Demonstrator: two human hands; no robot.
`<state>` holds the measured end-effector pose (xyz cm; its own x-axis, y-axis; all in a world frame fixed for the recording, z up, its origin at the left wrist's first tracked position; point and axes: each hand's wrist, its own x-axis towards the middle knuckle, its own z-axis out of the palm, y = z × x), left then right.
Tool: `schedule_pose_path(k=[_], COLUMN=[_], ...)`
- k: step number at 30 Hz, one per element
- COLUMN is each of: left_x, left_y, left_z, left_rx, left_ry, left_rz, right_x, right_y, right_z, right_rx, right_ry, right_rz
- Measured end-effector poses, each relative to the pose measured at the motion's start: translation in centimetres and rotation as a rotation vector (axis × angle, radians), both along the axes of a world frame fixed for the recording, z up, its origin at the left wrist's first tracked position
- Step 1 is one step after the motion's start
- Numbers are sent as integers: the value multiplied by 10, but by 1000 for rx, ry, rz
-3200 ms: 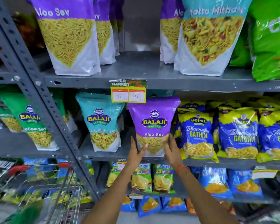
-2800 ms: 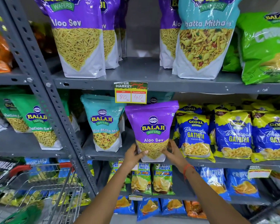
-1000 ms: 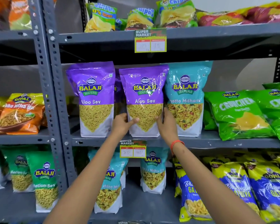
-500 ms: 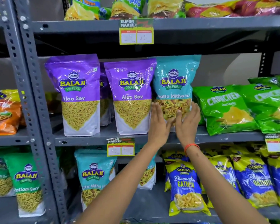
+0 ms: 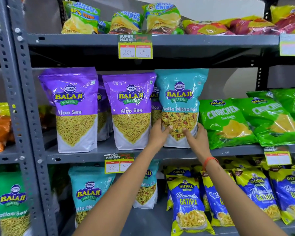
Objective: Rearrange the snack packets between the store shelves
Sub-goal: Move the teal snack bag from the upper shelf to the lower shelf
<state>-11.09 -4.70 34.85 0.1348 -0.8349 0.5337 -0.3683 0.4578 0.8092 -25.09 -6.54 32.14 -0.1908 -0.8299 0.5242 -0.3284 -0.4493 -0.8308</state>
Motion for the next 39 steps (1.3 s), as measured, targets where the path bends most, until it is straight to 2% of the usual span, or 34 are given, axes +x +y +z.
schedule_pose_path(k=[7,15,21,28,33,39], left_x=[-1,5,21,55,84,102], left_y=[19,65,100,120,115,87], left_z=[-3,-16,-55,-154,-215,-262], left_rx=[-18,-110,-138,-11,193,343], left_ry=[54,194,252,230,222,154], left_rz=[-76,-98,-98,46,101,125], right_x=[-14,-15,0,29,41,55], right_y=[31,81,105,107,88,53], right_z=[-3,-14,-47,-135,-189,-240], right_rx=[-77,-171,-118,28,181,351], right_ry=[19,-11,-95,-68,88,190], right_rz=[-85,-57,8,121,252,348])
